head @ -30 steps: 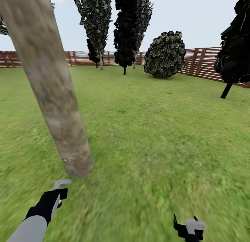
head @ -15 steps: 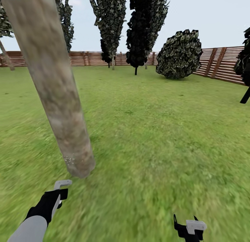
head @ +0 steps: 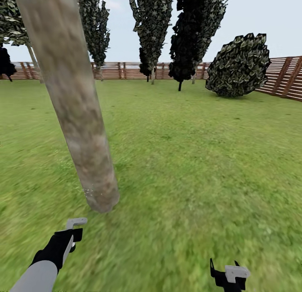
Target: In the garden, pick up the pesticide atomizer on the floor and spray pesticide onto both trees until each tree trunk is fully covered.
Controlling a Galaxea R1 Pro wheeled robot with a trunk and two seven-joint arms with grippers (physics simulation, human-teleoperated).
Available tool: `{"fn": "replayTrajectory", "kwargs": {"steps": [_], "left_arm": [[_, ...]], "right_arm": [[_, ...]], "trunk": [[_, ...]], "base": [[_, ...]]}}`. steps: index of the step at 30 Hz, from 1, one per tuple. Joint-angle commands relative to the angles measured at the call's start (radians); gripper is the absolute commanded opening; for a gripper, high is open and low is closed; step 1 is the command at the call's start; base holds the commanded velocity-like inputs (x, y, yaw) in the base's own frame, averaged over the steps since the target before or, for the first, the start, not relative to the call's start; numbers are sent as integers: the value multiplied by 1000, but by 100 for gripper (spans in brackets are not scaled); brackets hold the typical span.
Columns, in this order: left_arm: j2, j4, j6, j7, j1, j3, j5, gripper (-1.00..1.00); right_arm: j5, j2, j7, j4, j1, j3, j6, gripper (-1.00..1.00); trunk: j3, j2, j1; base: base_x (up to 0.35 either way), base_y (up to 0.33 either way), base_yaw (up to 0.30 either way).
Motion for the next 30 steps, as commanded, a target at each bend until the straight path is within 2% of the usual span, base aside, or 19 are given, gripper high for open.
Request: {"fn": "replayTrajectory", "kwargs": {"steps": [1, 6, 9, 11, 13, 15, 17, 23, 25, 28, 30], "left_arm": [[0, -3, 0, 0, 0, 0, 0, -100], [-6, -13, 11, -12, -15, -21, -3, -100], [-4, -13, 20, -14, -41, -100, -3, -100], [5, -9, 22, -14, -73, -123, -3, -100], [17, -11, 25, -15, -96, -127, -4, -100], [62, -12, 39, -16, -113, -127, -2, -100], [84, -12, 46, -20, -116, -128, 0, -100], [63, -14, 61, -137, -124, -131, -3, -100], [56, -15, 107, -160, -150, -132, -3, -100], [65, -16, 136, -168, -178, -133, -3, -100], [86, -17, 152, -176, -195, -134, -6, -100]], "right_arm": [[0, -1, 0, 0, 0, 0, 0, 100], [1, -4, 0, 0, 0, 0, 0, 100], [1, -5, 0, -1, 0, 0, 0, 100], [0, -5, 0, -1, 0, 0, 0, 100], [0, -7, 0, -2, 0, 0, 0, 100], [0, -7, 0, -2, 0, 1, 0, 100], [0, -7, 0, -2, 0, 1, 0, 100], [1, -7, 0, -2, 0, 1, 0, 100], [1, -7, 0, -2, 0, 1, 0, 100], [1, -8, 0, -2, 0, 1, 0, 100], [1, -8, 0, -1, 0, 1, 0, 100]], "trunk": [[0, 0, 0], [0, 0, 0], [0, 0, 0], [0, 0, 0], [0, 0, 0], [0, 0, 0], [0, 0, 0], [0, 0, 0], [0, 0, 0], [0, 0, 0], [0, 0, 0]], "base": [[1, -86, 26], [0, -20, 6], [0, -1, 0], [0, 0, 0], [0, 0, 0], [0, 0, 0], [0, 0, 0], [0, 0, 0], [0, 0, 0], [0, 0, 0], [0, 0, 0]]}}
